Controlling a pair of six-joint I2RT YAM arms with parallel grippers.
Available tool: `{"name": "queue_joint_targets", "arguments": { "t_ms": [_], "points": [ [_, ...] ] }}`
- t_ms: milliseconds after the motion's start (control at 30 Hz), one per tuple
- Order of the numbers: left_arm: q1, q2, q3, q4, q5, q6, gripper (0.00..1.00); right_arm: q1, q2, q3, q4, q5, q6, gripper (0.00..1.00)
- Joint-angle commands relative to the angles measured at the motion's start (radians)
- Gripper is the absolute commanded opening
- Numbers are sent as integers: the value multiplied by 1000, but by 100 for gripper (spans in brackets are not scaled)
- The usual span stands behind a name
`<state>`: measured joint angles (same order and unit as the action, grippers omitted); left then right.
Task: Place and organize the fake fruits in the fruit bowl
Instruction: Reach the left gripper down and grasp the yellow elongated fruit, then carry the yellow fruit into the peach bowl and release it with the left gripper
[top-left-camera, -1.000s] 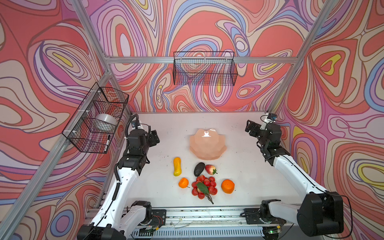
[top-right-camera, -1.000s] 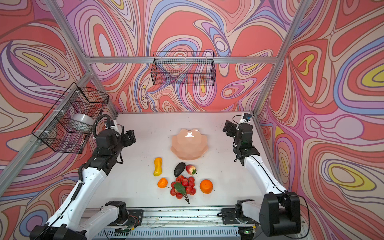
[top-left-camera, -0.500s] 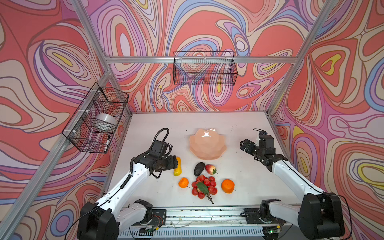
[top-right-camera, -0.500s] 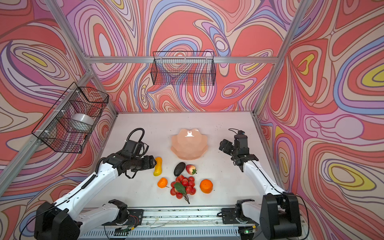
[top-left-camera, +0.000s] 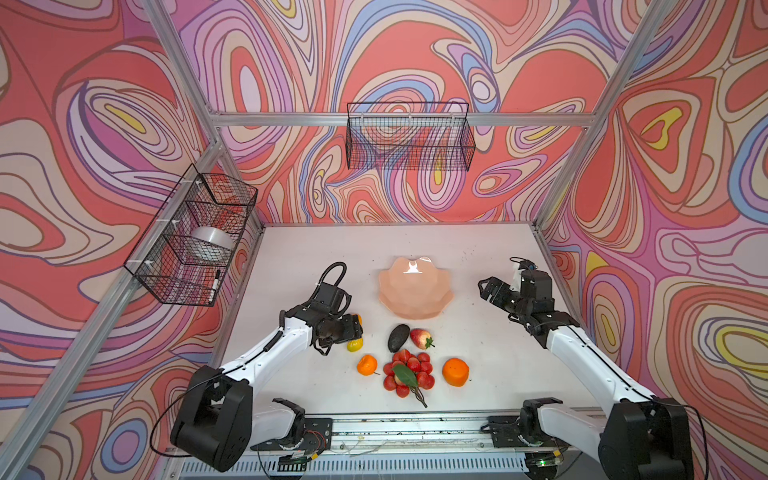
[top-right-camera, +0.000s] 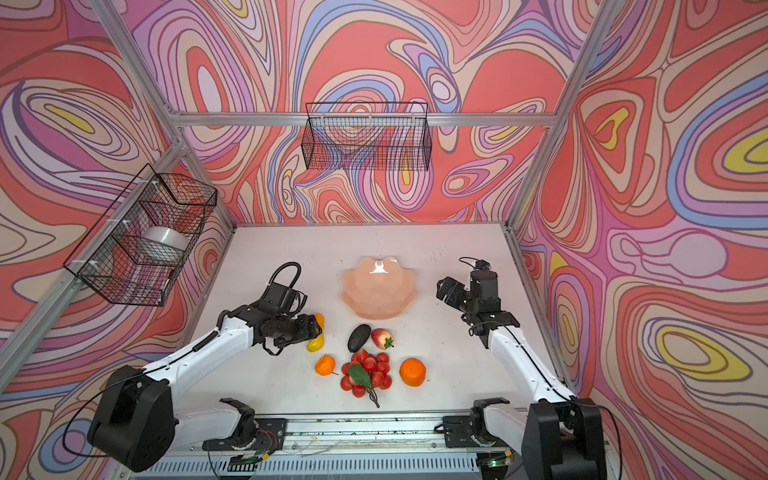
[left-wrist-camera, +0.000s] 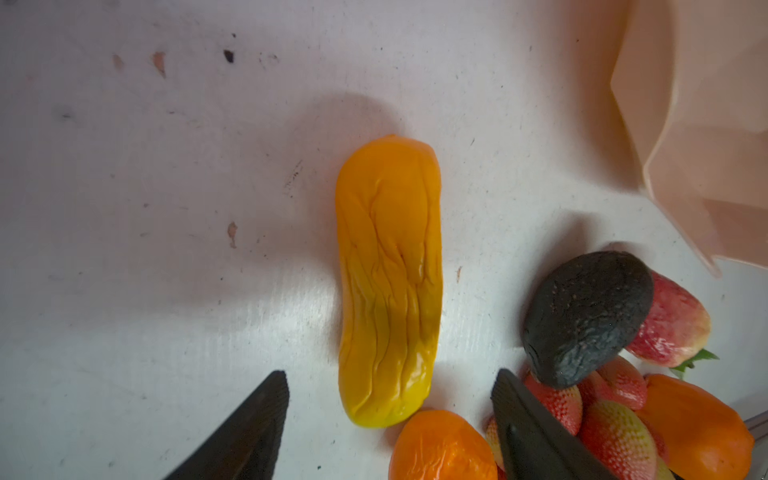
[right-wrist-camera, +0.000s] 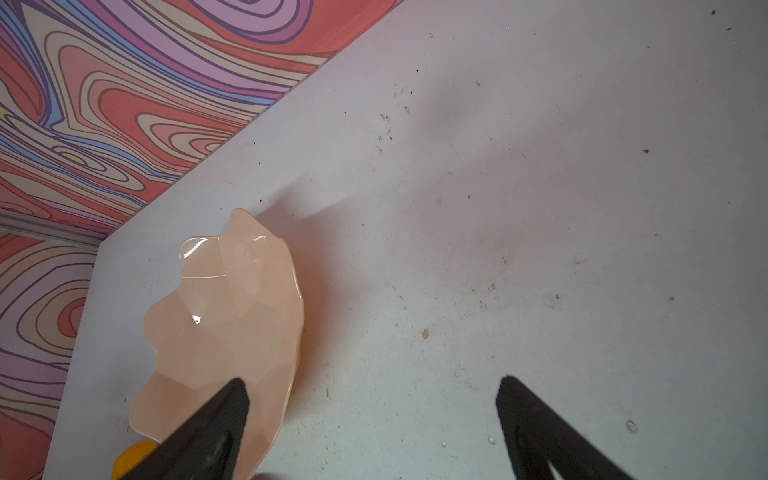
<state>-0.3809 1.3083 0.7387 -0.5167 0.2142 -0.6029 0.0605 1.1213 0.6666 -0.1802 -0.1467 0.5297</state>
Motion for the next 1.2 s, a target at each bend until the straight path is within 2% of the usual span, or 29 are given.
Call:
{"name": "queue_joint_targets", "arguments": {
  "t_ms": [0,167,233,300,500,733,833,1033,1167],
  "points": [
    [-8,80,22,52,7,-3,73,4,-25,-25,-14,6,19,98],
    [-10,178,56,65,19,-1,47,5,-51,-33,-31,16,26,97],
    [-9,172,64,47,14,-7,36,5,-57,-34,-40,19,24,96],
    [-10,123,51,37,7,-5,30,5,-61,-37,-46,24,24,96],
    [-11,-17,113,-72,20,33,29,5,-49,-46,-22,30,36,96],
    [-29,48,344,-86,48,47,29,4,-44,-16,-60,48,4,96],
    [-73,148,435,-41,44,45,29,5,-59,-4,-101,63,-18,96],
    [-210,427,704,-111,4,51,27,5,-134,8,-180,92,-37,96],
    [-239,588,828,-126,-49,38,26,4,-178,4,-216,91,-36,96]
  ]
}}
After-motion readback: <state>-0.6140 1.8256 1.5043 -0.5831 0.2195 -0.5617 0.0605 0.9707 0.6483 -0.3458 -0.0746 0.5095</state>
